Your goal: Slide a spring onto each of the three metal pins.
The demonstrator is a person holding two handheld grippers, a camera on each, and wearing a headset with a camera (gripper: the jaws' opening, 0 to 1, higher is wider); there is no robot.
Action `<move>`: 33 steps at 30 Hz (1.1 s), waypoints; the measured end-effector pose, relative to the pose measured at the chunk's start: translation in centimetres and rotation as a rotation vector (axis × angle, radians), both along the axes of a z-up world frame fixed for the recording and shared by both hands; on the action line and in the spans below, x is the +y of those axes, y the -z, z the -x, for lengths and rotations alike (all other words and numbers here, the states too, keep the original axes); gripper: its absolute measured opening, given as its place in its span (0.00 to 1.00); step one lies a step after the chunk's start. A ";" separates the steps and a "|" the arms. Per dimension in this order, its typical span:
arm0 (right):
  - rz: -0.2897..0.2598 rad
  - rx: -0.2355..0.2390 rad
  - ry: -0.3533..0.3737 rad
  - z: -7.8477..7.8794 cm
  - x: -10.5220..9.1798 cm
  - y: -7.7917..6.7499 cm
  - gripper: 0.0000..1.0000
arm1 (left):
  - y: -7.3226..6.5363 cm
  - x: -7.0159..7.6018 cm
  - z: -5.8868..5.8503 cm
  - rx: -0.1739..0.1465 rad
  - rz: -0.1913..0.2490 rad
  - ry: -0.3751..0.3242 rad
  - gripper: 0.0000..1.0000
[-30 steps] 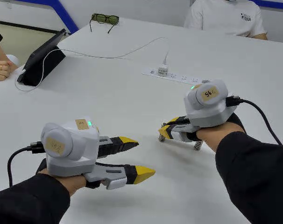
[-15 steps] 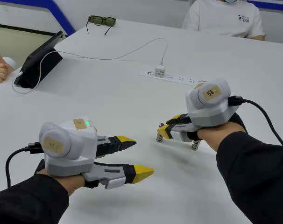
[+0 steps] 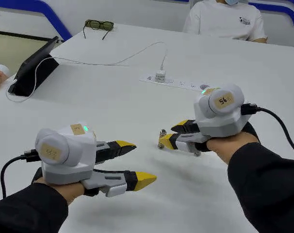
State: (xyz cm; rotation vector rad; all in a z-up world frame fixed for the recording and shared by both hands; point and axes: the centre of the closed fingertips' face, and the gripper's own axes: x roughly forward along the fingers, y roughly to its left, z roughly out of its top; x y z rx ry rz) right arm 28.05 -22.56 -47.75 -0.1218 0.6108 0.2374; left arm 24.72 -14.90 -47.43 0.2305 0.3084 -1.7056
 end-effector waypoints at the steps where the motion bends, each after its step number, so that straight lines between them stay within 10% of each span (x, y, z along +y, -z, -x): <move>1: 0.000 -0.002 0.001 0.1 0.0 -0.1 0.28 | 0.0 0.0 0.0 -0.001 0.000 0.000 0.55; 33: 0.002 -0.056 -0.006 8.6 0.3 -1.9 0.31 | -1.1 -0.2 0.8 -0.025 0.000 0.014 0.59</move>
